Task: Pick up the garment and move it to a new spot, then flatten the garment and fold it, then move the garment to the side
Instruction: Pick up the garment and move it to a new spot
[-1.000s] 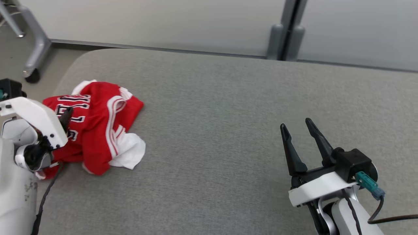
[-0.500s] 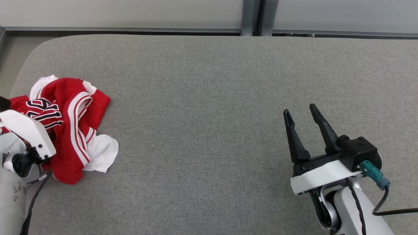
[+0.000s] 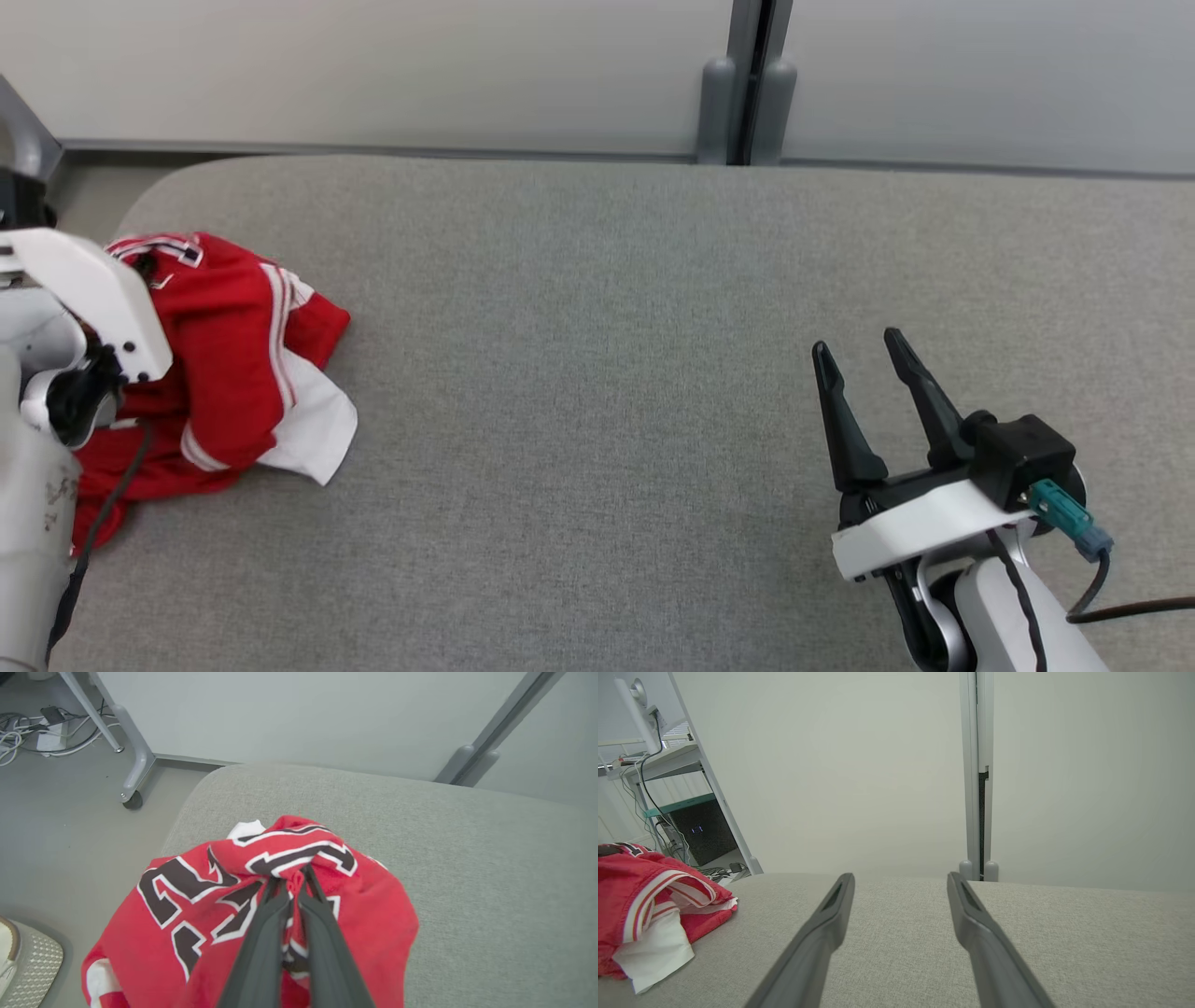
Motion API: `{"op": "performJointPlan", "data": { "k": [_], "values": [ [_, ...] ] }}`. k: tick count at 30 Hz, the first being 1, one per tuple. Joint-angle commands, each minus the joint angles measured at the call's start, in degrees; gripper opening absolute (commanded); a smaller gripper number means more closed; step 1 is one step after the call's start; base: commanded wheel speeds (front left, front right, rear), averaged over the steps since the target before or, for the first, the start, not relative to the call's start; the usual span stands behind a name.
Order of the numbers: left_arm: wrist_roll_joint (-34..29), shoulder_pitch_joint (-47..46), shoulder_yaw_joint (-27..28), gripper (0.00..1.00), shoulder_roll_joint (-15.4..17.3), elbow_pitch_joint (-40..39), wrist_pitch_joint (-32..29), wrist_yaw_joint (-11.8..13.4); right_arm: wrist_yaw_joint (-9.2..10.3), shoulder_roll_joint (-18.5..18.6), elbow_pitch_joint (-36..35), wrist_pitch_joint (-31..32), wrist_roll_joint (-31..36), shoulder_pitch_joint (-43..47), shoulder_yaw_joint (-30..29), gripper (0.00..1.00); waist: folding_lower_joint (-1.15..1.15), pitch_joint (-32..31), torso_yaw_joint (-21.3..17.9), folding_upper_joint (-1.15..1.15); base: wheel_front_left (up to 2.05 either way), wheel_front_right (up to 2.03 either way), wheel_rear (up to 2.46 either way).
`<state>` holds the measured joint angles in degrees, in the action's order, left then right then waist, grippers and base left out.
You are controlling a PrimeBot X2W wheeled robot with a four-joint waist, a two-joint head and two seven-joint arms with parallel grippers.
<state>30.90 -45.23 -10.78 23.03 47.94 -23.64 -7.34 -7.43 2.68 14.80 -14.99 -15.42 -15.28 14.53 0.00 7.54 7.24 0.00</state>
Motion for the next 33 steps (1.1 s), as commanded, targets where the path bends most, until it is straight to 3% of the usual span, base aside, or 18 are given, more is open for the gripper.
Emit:
{"op": "performJointPlan", "data": {
  "k": [1, 13, 23, 28, 33],
  "values": [
    [0.3, -0.85, -0.16, 0.0, 0.46, -0.59, 0.16, -0.15, -0.11, 0.39, 0.08, -0.29, -0.3, 0.68, -0.08, 1.0, 0.0, -1.4, -0.03, 0.0, 0.0, 0.0, 0.0],
    [7.55, 0.68, -8.25, 0.0, 2.02, -25.18, -1.31, -0.17, -0.11, 0.43, -0.55, -0.29, -1.63, 2.92, -0.7, 1.0, 0.0, -7.13, -5.98, 0.0, 0.0, 0.0, 0.0],
    [9.82, 5.19, -9.33, 0.0, -2.06, -43.8, 0.57, 1.99, -0.11, 0.36, -2.3, -0.28, -0.05, 2.38, -3.59, 1.0, 0.0, -6.08, -15.01, 0.0, 0.0, 0.0, 0.0],
    [9.81, 12.39, -11.51, 0.0, -5.71, -47.81, 4.03, 3.93, -0.11, 0.34, -2.91, -0.28, -0.15, 2.51, -5.78, 1.0, 0.0, -4.96, -18.7, 0.0, 0.0, 0.0, 0.0],
    [7.44, 19.66, -14.37, 0.0, -8.0, -45.57, 9.78, 4.24, -0.11, 0.37, -3.18, -0.28, 0.3, 2.65, -6.75, 1.0, 0.0, -3.88, -20.76, 0.0, 0.0, 0.0, 0.0]
  ]
}}
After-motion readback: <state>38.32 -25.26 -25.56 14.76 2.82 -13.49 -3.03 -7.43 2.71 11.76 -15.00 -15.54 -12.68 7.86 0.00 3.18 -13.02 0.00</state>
